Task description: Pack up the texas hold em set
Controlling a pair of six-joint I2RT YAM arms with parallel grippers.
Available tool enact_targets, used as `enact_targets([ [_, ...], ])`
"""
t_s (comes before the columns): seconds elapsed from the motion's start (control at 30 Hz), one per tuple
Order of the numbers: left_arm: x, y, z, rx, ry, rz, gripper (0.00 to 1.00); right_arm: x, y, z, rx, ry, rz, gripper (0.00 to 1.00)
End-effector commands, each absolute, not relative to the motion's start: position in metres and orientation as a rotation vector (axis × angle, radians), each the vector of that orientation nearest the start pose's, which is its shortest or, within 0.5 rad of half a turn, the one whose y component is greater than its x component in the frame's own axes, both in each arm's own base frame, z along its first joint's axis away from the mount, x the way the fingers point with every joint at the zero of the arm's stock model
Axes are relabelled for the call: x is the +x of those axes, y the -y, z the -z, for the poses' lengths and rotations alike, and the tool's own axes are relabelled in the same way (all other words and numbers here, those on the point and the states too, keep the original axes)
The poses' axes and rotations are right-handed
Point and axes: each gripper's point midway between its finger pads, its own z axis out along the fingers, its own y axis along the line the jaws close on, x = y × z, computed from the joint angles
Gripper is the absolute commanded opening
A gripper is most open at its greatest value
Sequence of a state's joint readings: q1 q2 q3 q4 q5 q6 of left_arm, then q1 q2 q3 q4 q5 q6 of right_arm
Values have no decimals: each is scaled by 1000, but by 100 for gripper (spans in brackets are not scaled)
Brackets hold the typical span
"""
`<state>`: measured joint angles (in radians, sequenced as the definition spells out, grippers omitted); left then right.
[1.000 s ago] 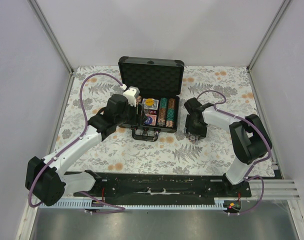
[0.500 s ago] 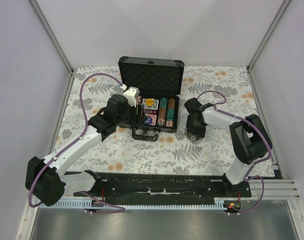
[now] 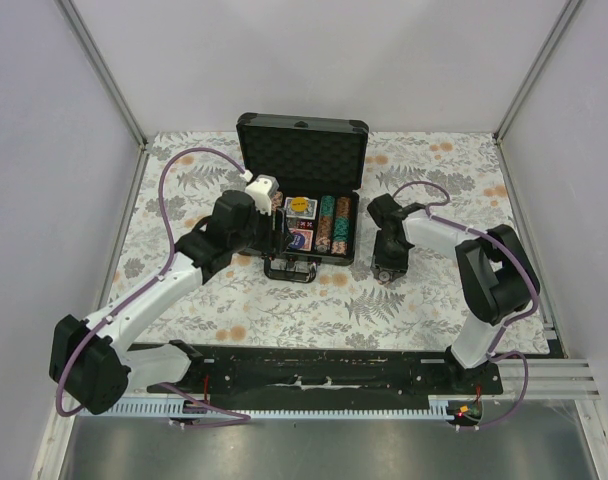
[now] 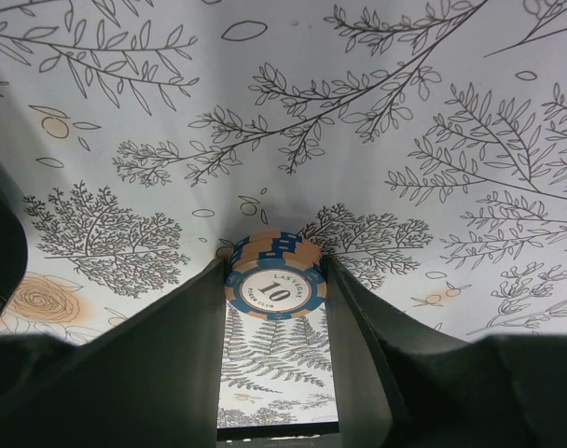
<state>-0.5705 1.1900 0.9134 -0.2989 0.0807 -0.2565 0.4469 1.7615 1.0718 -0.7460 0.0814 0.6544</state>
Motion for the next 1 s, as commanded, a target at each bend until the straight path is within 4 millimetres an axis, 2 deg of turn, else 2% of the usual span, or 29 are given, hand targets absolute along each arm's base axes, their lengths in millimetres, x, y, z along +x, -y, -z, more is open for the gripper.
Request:
enact_targets([
  [0.0, 293, 216, -196, 342, -2113, 588, 67, 236, -139, 20, 324, -3089, 41, 40],
  [0.13, 292, 216, -196, 334, -2111, 598, 67, 242, -140, 10, 326, -3050, 36, 28],
  [0.27, 291, 217, -194, 331, -2112, 609, 67, 255, -144, -9, 338, -2985, 0, 28],
  [0.43, 287, 220, -191, 317, -2113, 650, 68, 270, -149, -45, 362, -2902, -55, 27],
  [0.73, 275, 239, -192, 254, -2081, 827, 73, 285, -164, -102, 413, -2802, -209, 26],
  [0.9, 268, 259, -198, 216, -2042, 984, 77, 291, -181, -127, 478, -2750, -343, 25],
  [0.97, 265, 270, -199, 197, -2028, 1060, 79, 292, -194, -138, 511, -2736, -435, 24],
])
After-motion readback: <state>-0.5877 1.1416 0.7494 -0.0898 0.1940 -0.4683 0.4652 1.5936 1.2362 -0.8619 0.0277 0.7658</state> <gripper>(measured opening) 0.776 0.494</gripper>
